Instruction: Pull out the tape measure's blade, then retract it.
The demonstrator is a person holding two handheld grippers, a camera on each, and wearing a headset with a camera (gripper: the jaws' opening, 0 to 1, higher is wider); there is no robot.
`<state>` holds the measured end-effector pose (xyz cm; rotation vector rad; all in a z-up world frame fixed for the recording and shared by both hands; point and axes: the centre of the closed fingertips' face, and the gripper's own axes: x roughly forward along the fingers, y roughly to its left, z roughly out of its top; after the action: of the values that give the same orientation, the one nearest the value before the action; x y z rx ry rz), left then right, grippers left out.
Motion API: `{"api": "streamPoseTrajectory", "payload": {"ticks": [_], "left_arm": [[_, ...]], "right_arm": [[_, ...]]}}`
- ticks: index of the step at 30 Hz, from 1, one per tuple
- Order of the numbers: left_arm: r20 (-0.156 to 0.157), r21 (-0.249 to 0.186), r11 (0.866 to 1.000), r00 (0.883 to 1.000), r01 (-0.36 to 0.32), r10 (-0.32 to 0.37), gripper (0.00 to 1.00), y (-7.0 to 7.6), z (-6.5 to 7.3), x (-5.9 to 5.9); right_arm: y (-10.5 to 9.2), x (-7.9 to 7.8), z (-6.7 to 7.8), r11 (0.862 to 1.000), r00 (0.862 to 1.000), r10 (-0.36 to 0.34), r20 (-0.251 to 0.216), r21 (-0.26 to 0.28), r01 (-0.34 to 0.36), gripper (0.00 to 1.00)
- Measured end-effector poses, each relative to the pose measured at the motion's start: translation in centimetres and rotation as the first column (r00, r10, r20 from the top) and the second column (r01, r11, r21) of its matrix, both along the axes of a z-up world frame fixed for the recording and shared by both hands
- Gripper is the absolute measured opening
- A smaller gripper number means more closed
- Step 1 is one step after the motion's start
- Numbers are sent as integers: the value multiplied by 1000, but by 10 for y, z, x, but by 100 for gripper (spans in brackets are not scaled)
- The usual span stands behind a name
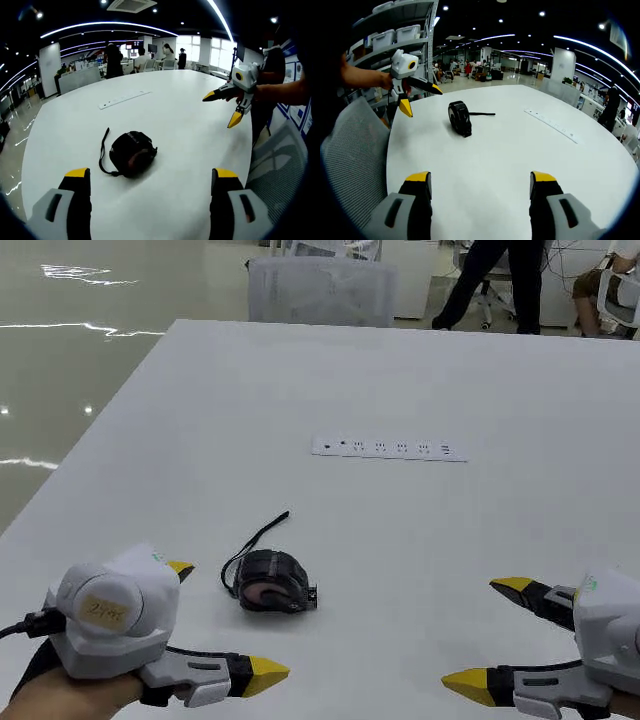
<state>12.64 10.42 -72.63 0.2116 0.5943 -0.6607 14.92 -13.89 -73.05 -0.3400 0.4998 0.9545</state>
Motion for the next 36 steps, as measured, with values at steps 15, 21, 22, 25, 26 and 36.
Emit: {"api": "streamPoseTrajectory", "payload": {"ticks": [15,21,22,25,26,36], "left_arm": [[20,-8,1000,1000,-12,12,99,24,2,-8],[31,-14,1000,999,-22,23,99,25,5,-7],[32,-17,1000,999,-21,22,99,22,7,-8],[33,-19,1000,999,-14,15,99,16,10,-8],[34,-21,1000,999,-12,13,99,18,8,-6],[32,-18,1000,999,-2,2,99,15,8,-6]], "right_arm": [[-8,-3,-1,1000,1000,-12,11,28,11,85],[-5,-5,5,1000,1000,-11,18,28,10,85],[-4,-6,6,999,1000,-10,21,31,9,85],[-3,-4,5,999,1000,-7,22,34,6,85],[-2,-4,4,999,1000,-7,20,33,7,85],[6,-4,8,999,1000,-11,21,42,10,85]]}}
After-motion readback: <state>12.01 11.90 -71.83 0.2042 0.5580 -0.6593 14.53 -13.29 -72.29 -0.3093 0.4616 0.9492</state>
